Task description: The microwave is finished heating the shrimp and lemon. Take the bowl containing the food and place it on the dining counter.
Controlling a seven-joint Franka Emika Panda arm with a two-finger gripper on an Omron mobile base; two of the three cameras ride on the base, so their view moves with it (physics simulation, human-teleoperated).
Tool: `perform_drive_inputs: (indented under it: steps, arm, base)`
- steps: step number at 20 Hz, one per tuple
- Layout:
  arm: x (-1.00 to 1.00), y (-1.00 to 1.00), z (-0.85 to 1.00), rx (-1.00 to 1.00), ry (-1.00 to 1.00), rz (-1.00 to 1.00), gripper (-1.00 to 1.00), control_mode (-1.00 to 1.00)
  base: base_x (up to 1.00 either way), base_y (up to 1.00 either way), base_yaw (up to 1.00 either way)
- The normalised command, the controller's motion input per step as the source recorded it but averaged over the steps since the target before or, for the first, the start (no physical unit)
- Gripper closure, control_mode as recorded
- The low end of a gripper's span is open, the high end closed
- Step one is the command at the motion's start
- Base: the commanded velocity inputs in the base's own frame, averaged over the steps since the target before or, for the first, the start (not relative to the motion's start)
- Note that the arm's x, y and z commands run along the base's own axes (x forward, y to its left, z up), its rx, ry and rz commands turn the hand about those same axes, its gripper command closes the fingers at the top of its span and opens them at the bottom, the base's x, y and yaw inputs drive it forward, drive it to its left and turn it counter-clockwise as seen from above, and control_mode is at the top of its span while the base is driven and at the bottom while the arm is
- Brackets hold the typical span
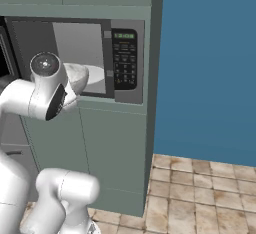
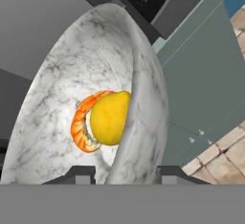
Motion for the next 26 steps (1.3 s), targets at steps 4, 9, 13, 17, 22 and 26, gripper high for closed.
perform_drive_inputs:
  steps: [4,9,13,17,22,26]
  arm:
    - [0.00,0.00,0.00,0.00,0.00,0.00,1.00,-1.00]
    - [0.00,0.00,0.00,0.00,0.00,0.00,1.00,-1.00]
    - [0.00,0.00,0.00,0.00,0.00,0.00,1.00,-1.00]
    - [0.00,-0.02,0.00,0.00,0.00,0.00,1.00,1.00]
    - [0.00,0.00,0.00,0.00,0.00,0.00,1.00,1.00]
    - [0.00,0.00,0.00,0.00,0.00,0.00,1.00,1.00]
  base:
    - [0.00,0.00,0.00]
    - [0.00,0.00,0.00]
    - [0.00,0.00,0.00]
    - [-0.13,-0.32,0.01]
    - [-0.42,-0.77,0.16]
    - [-0.52,-0.56,0.52]
